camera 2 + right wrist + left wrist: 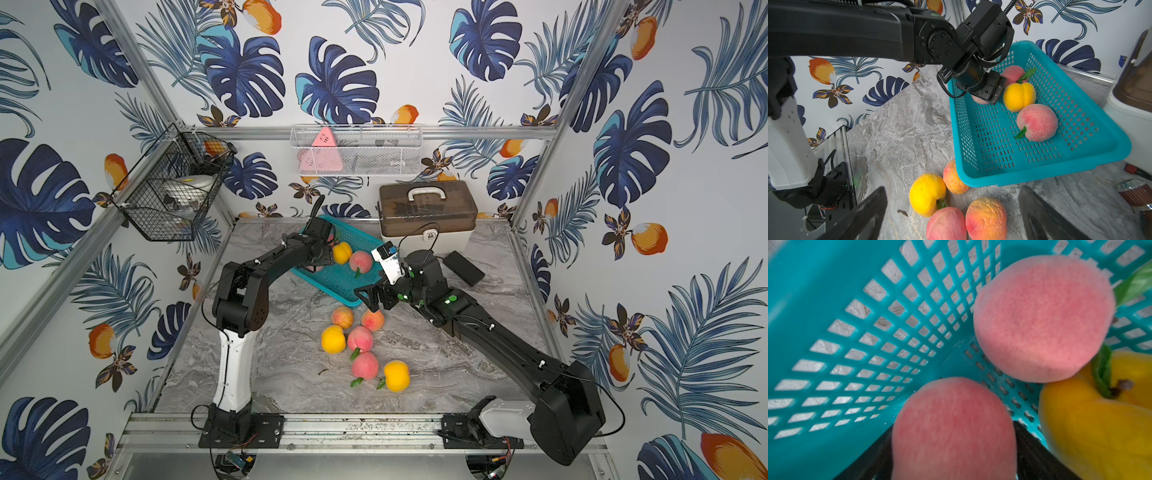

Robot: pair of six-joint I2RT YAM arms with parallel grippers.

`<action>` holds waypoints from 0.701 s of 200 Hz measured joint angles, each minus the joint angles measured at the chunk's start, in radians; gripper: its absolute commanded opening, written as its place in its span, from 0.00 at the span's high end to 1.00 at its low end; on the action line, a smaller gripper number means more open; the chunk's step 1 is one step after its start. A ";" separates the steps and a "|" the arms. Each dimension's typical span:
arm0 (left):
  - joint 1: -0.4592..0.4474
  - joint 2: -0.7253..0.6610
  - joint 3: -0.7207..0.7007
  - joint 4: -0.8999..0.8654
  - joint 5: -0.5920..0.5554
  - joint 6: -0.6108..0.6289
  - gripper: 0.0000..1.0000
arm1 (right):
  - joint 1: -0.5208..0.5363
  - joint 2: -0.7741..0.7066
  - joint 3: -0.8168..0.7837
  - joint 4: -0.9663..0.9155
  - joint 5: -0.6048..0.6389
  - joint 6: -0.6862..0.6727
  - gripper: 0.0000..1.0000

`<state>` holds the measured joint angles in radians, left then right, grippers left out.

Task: Put the peaches into the basket
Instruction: Place the peach in the basket.

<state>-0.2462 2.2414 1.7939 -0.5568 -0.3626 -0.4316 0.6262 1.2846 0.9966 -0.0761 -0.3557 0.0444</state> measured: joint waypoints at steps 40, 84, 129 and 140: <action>0.000 -0.010 0.005 -0.008 0.000 -0.004 0.13 | -0.005 -0.013 -0.003 0.000 0.000 0.000 0.00; 0.000 -0.080 -0.016 -0.018 0.000 -0.011 0.12 | -0.005 -0.030 -0.008 -0.006 0.002 0.000 0.00; -0.010 -0.178 -0.068 -0.034 0.008 -0.011 0.11 | -0.007 -0.063 -0.004 -0.048 0.009 -0.001 0.00; -0.014 -0.203 -0.078 -0.040 0.016 -0.011 0.11 | -0.007 -0.066 0.002 -0.068 0.019 -0.001 0.00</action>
<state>-0.2600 2.0380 1.7161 -0.5964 -0.3462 -0.4423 0.6193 1.2182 0.9989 -0.1440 -0.3370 0.0437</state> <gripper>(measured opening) 0.890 0.998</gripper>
